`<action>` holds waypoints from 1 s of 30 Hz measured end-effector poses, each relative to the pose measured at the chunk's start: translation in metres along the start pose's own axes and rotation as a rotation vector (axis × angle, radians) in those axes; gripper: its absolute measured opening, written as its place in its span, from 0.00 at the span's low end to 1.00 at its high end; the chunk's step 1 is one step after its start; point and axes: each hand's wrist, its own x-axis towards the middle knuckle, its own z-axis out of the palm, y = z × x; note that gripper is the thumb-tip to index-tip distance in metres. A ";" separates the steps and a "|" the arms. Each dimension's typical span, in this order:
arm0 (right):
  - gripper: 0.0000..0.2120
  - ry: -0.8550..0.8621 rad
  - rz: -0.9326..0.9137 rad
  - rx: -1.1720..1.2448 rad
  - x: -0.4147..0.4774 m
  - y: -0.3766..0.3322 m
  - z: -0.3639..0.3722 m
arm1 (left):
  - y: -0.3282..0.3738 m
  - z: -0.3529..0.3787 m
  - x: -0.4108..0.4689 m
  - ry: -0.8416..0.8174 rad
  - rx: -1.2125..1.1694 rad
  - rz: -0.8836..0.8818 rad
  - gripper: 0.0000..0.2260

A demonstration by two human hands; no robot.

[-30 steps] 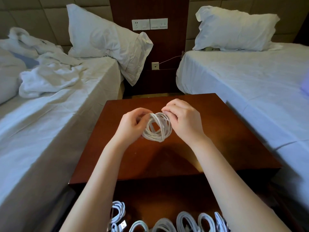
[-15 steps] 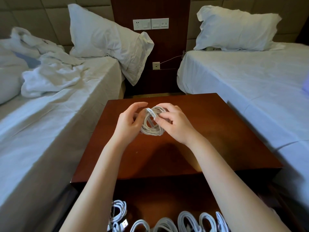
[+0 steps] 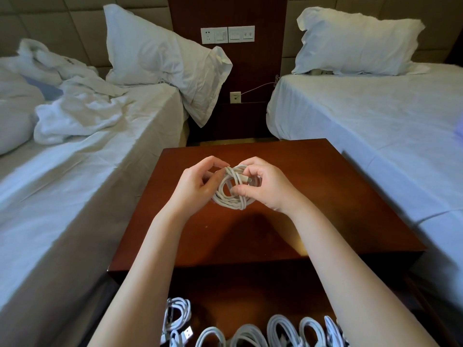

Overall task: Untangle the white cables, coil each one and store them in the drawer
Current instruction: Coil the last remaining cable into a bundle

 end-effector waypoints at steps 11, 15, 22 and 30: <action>0.11 -0.022 0.053 0.059 -0.002 0.006 -0.001 | -0.008 0.002 0.002 0.071 0.055 -0.065 0.04; 0.10 0.008 0.085 0.082 -0.009 0.004 0.002 | -0.005 0.006 0.001 0.045 0.096 -0.070 0.04; 0.11 0.095 0.109 0.102 -0.036 0.002 0.018 | -0.004 0.009 -0.018 0.081 0.155 -0.082 0.08; 0.07 0.100 0.101 0.105 -0.059 -0.011 0.031 | -0.004 -0.002 -0.056 0.077 0.163 -0.073 0.07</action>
